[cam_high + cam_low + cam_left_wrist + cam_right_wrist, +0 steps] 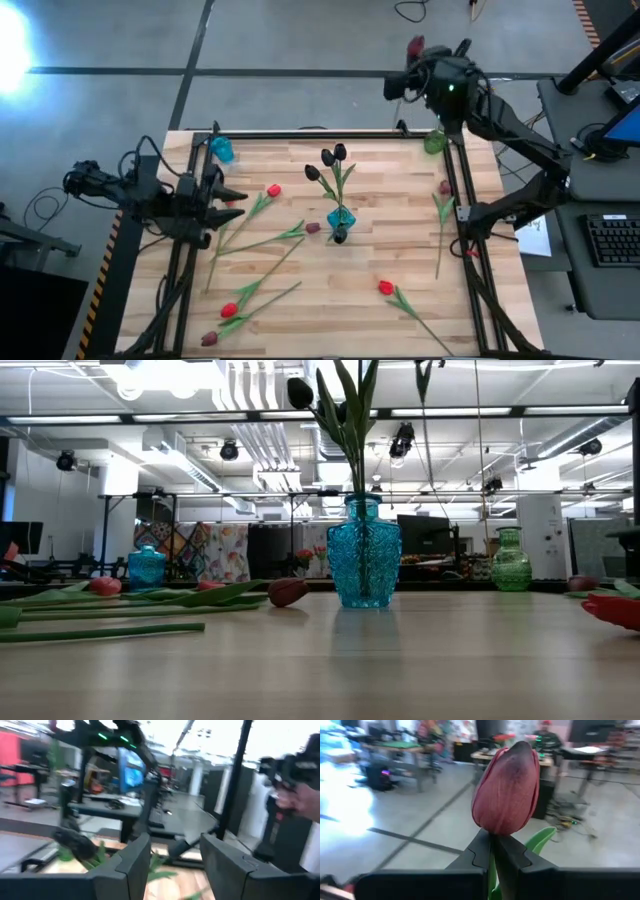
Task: Sort flowers into vase by color
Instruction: Put the dark red flower into the green vase
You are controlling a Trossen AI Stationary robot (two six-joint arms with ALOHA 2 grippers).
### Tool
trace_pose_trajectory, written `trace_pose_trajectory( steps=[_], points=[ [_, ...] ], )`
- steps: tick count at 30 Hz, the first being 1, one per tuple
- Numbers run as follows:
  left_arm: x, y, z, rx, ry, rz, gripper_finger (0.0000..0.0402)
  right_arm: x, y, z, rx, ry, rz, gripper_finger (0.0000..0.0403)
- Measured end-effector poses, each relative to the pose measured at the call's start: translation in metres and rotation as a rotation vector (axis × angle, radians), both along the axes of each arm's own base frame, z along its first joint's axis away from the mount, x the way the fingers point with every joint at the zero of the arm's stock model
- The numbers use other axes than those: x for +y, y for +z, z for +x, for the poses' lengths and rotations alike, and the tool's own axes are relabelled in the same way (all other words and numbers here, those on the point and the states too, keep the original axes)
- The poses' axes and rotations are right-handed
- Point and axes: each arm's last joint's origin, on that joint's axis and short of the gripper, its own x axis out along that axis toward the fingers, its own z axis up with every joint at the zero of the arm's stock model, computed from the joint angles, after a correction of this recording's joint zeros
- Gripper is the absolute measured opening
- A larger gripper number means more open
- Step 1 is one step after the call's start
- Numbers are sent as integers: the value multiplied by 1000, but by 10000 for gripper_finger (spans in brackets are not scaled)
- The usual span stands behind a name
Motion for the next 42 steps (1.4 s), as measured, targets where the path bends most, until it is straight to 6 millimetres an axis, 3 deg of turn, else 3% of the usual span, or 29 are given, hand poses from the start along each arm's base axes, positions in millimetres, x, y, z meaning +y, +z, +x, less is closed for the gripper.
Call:
trace_pose_trajectory(
  steps=[4,9,16,20,24,32,38,42],
  points=[
    [10,1,6,9,19,-11,141,-27,-9,2,-19,92,-24,9],
    [39,5,17,39,188,15,120,-54,-24,-3,8,38,-94,9],
    [108,-6,36,99,321,-37,94,-75,-25,-41,42,-118,-136,9],
    [152,-13,35,89,396,-105,81,-81,-25,-53,99,-259,-138,9],
    [183,-14,28,139,504,-140,78,-83,-23,-63,129,-329,-146,9],
    [199,-4,29,311,550,-72,78,-92,-54,-73,177,-371,-80,9],
    [203,9,33,298,551,-58,77,-79,-52,-79,144,-322,-86,9],
    [201,14,31,289,551,-52,77,-77,-61,-79,268,-267,-25,9]
  ],
)
